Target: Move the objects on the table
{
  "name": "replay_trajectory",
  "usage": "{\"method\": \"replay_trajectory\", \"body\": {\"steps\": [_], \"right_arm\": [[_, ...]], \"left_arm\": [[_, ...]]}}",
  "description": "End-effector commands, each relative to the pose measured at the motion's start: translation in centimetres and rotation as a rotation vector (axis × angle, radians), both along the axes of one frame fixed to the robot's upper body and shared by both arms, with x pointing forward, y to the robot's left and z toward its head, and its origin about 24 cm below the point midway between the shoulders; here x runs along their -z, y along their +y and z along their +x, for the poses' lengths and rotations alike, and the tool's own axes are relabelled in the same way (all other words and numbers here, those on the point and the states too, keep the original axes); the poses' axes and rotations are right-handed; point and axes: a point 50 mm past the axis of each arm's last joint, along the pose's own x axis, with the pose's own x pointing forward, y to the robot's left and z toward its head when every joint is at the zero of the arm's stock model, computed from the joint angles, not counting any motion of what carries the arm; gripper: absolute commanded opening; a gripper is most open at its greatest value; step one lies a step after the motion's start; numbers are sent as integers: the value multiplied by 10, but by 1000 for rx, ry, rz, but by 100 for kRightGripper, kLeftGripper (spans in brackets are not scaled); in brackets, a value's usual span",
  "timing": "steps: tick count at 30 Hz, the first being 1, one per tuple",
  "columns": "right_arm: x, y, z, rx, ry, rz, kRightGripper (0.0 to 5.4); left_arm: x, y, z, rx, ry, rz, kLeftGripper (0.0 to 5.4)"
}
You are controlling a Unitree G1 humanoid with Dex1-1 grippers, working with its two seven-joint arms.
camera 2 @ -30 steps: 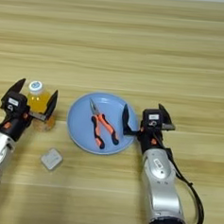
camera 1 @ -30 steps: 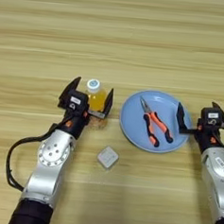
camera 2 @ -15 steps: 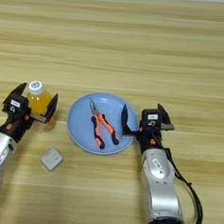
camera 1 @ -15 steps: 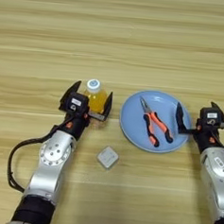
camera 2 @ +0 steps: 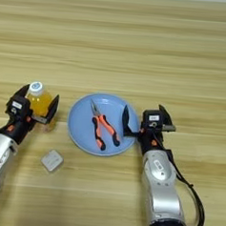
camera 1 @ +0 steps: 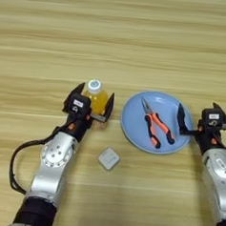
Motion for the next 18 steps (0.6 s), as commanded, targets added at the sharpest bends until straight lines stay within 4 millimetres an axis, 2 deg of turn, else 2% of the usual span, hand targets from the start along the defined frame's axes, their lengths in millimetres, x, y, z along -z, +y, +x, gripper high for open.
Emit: {"method": "replay_trajectory", "body": {"steps": [1, 10, 18], "right_arm": [[0, 0, 1, 6, 5, -1, 540], [0, 0, 1, 6, 6, -1, 540], [0, 2, 1, -7, 3, -8, 540]], "left_arm": [[0, 0, 2, 1, -5, -11, 437], [1, 1, 2, 1, -10, -11, 355], [-1, 1, 2, 16, -19, -20, 348]]}}
